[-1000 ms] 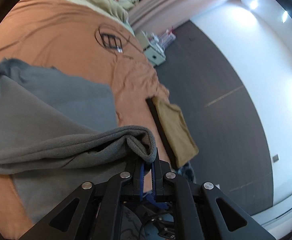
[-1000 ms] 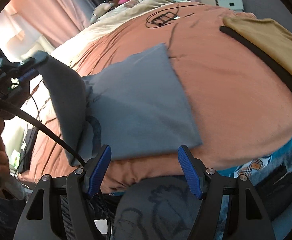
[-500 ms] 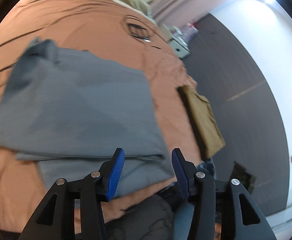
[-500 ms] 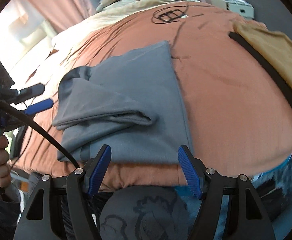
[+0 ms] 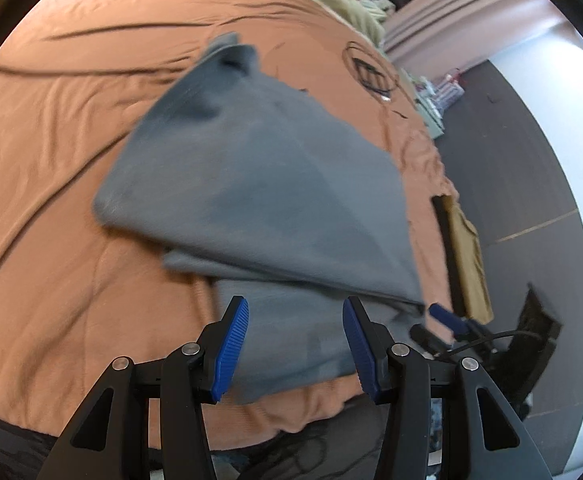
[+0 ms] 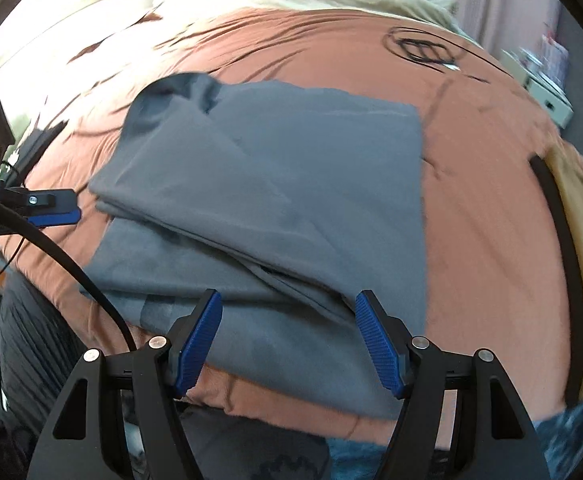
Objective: Fold small clothes
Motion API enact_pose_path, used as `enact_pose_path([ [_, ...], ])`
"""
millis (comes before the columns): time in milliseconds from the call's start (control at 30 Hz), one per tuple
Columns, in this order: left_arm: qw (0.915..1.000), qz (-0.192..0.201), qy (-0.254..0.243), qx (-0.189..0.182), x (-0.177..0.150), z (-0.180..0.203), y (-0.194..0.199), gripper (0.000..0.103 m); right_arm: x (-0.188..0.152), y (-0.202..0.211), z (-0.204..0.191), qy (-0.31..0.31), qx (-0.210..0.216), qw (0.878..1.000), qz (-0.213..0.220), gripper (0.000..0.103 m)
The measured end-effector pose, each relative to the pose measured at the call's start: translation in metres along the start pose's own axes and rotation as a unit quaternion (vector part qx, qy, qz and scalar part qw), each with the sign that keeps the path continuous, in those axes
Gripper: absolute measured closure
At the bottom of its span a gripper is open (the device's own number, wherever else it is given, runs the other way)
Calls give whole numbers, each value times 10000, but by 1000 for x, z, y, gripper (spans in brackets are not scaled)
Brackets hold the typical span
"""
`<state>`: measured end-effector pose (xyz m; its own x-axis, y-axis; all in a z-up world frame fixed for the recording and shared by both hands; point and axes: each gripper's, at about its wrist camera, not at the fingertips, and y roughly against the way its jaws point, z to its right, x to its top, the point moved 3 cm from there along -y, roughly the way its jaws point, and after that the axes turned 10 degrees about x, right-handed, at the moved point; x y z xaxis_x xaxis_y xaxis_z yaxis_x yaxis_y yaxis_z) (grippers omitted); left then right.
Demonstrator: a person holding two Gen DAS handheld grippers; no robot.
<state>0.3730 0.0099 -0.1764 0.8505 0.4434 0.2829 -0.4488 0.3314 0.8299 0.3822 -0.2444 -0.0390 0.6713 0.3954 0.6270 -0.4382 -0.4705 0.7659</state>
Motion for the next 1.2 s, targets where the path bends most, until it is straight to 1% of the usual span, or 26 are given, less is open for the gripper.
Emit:
enact_pose_path([
  [67, 9999, -70, 127, 24, -5, -8, -6, 52, 6, -7, -4, 226, -79, 9997, -98, 36],
  [133, 9998, -96, 168, 76, -9, -12, -10, 52, 13, -16, -9, 454, -111, 9986, -232, 43],
  [300, 9990, -280, 333, 70, -20, -25, -20, 52, 23, -34, -17, 895, -235, 9943, -532, 47],
  [567, 9984, -485, 192, 239, -30, -23, -30, 52, 33, -72, -30, 1466, -561, 9838, -860, 49],
  [600, 9983, -498, 173, 262, -31, -22, -31, 52, 33, -76, -31, 1529, -577, 9826, -883, 51],
  [667, 9981, -514, 143, 319, -32, -21, -34, 52, 36, -78, -32, 1601, -553, 9817, -867, 61],
  [700, 9980, -523, 126, 337, -32, -21, -34, 52, 38, -76, -32, 1621, -550, 9816, -843, 74],
  [733, 9979, -527, 109, 351, -32, -21, -34, 52, 40, -74, -32, 1633, -563, 9814, -834, 82],
  [767, 9979, -535, 95, 360, -32, -20, -34, 52, 42, -70, -30, 1609, -533, 9820, -827, 85],
  [833, 9978, -556, 95, 362, -32, -21, -34, 52, 44, -62, -27, 1546, -493, 9838, -761, 94],
  [867, 9977, -566, 86, 367, -31, -22, -34, 52, 45, -57, -24, 1490, -488, 9851, -712, 95],
  [900, 9976, -573, 73, 373, -31, -22, -34, 52, 47, -51, -20, 1332, -384, 9882, -656, 96],
  [1033, 9976, -578, -3, 392, -28, -18, -34, 52, 51, -31, -5, 620, 175, 9969, -459, 97],
  [1200, 9978, -549, -44, 382, -24, -19, -30, 52, 44, -13, 9, -91, 622, 9976, -301, 97],
])
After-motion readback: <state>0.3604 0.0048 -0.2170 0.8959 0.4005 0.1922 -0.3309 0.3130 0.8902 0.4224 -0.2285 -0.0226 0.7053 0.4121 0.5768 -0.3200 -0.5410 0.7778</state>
